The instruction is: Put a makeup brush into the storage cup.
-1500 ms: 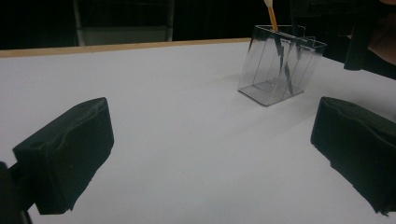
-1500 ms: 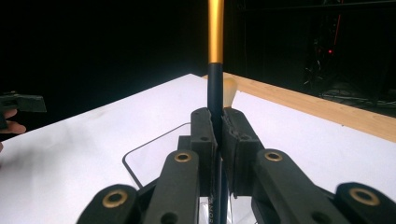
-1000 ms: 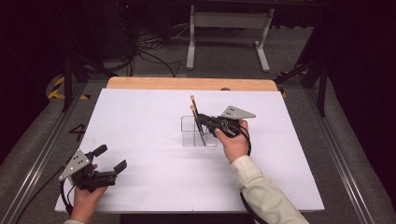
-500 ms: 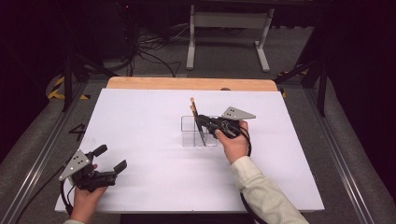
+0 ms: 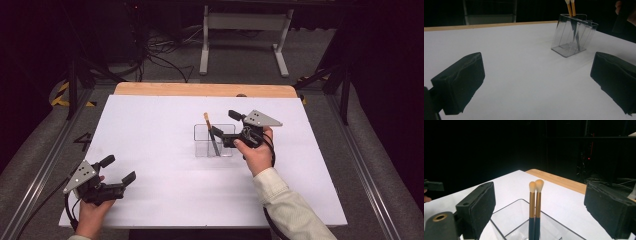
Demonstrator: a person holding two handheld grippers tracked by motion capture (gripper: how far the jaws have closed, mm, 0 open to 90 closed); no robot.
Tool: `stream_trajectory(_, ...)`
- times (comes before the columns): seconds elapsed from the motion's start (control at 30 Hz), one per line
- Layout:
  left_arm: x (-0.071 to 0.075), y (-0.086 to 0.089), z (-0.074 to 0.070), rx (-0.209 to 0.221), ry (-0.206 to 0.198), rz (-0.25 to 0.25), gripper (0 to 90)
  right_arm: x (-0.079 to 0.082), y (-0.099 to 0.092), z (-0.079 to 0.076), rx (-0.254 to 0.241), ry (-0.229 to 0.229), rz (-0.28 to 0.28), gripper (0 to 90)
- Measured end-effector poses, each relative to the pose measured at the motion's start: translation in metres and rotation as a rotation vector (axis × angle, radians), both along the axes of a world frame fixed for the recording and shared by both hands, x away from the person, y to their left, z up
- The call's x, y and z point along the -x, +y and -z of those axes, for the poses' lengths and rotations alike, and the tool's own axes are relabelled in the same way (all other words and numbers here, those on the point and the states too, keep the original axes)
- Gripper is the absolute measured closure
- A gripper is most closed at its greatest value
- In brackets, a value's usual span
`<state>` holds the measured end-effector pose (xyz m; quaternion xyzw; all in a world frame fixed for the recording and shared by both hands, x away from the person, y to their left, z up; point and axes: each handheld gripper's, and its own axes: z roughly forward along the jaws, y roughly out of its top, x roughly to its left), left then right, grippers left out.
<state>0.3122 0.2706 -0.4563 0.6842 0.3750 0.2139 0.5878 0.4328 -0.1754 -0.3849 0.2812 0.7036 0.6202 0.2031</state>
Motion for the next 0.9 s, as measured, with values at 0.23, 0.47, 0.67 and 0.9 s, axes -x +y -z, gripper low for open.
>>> stream_trajectory(0.23,0.000,0.000,0.000,0.001,0.003,0.000,0.3,0.008,-0.013,-0.006,0.034,-0.007,-0.005,8.9)
stream_trajectory(0.47,0.000,-0.001,0.000,0.002,0.002,-0.001,0.3,0.020,-0.035,-0.013,0.062,-0.017,0.002,6.7)
stream_trajectory(0.67,0.000,0.000,-0.001,0.006,-0.003,-0.003,0.3,0.032,-0.056,-0.018,0.077,-0.019,0.014,4.6)
stream_trajectory(0.9,0.000,0.001,-0.001,0.005,-0.004,-0.003,0.3,0.045,-0.079,-0.018,0.074,-0.009,0.038,4.4)
